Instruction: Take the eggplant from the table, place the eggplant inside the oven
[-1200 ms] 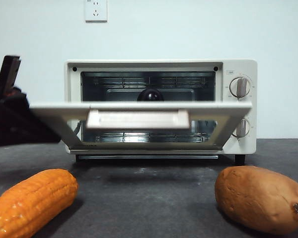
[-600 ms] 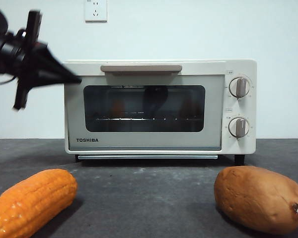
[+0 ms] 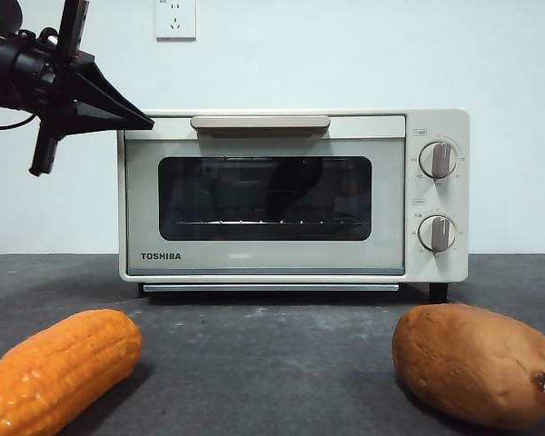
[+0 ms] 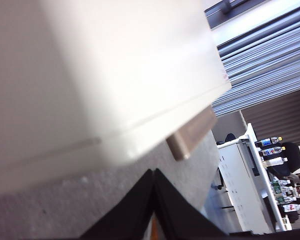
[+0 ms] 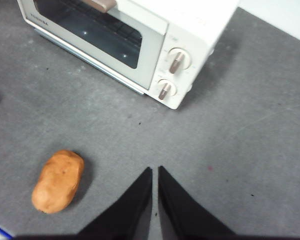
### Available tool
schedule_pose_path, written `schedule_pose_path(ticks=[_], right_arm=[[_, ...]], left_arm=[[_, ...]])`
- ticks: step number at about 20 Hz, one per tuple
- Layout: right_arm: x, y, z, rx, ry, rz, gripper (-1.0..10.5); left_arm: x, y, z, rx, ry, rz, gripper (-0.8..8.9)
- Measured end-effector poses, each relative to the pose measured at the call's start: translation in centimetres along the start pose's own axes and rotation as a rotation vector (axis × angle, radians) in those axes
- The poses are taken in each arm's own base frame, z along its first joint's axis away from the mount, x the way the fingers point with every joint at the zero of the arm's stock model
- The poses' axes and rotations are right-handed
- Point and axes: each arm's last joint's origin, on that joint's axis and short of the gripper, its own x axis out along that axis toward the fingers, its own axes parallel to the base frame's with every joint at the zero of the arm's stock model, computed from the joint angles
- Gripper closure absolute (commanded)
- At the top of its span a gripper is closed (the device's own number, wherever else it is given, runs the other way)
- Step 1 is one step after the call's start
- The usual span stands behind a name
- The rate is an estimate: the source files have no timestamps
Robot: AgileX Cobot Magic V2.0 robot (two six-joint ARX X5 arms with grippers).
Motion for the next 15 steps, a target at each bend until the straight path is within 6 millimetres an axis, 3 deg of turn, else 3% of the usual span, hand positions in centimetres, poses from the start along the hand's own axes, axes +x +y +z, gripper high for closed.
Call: schedule_pose_path(ticks=[5, 11, 15], right_arm=[[3.5, 1.6, -1.2, -0.027, -0.002, -0.028, 9.4], [8.7, 3.0, -2.5, 0.036, -0.103, -0.028, 9.4], [11.2, 2.3, -3.8, 0.117, -0.08, 0.076, 9.4]], left_arm=[[-1.2, -3.1, -1.2, 0.036, 0.008, 0.102, 8.08], [-4.7, -11.8, -5.3, 0.366, -0.059, 0.522, 8.08], [-7.1, -16.0, -8.1, 0.539, -0.204, 0.612, 8.08]])
